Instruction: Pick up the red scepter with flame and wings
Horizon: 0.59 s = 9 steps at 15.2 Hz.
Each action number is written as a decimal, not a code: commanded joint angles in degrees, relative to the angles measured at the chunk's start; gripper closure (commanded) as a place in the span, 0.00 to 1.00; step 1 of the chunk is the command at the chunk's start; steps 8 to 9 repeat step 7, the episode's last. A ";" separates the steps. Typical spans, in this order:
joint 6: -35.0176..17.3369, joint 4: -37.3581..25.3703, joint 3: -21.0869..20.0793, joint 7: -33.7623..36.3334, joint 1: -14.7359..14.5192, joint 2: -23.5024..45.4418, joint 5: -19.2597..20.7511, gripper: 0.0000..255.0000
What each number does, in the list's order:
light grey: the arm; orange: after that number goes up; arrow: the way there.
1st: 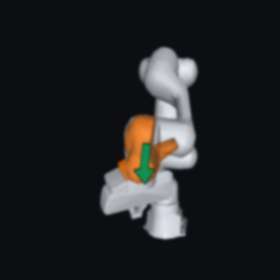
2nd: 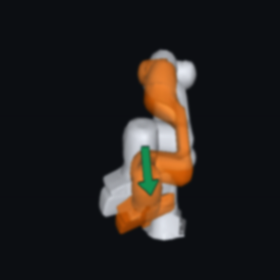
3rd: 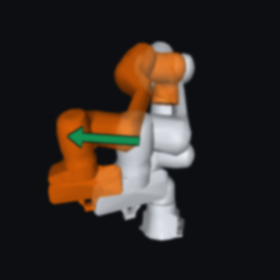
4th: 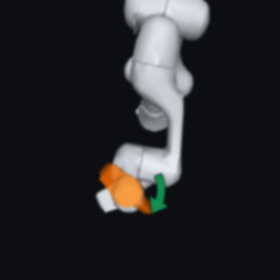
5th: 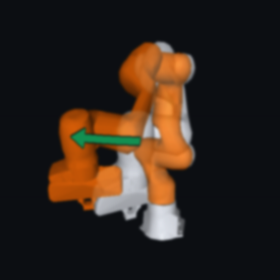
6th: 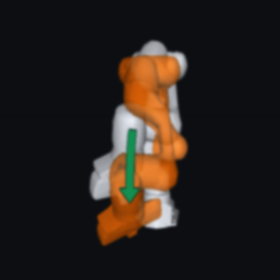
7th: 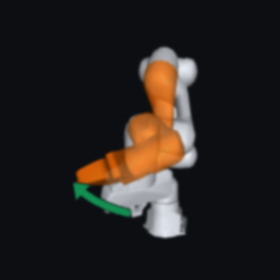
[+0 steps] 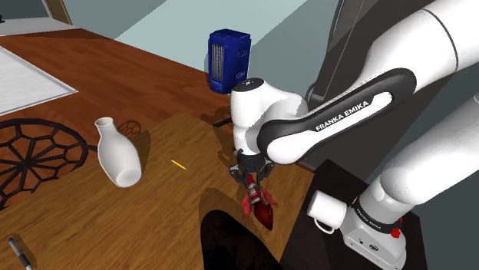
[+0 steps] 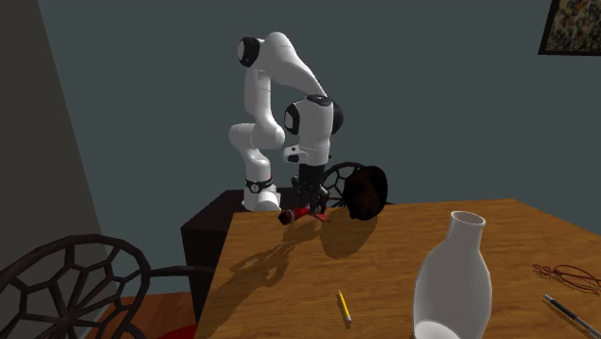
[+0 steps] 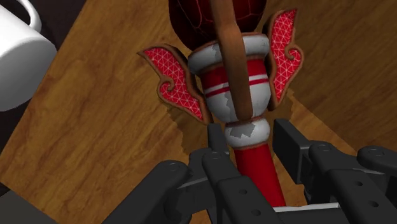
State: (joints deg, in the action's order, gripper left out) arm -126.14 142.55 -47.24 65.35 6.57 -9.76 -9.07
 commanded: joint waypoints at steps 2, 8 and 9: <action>3.01 -0.84 0.96 -1.53 -0.57 -2.67 -1.72 1.00; 5.89 -1.95 1.87 -2.52 -1.06 -4.78 -2.80 1.00; 5.89 -1.95 1.87 -2.52 -1.06 -4.78 -2.80 1.00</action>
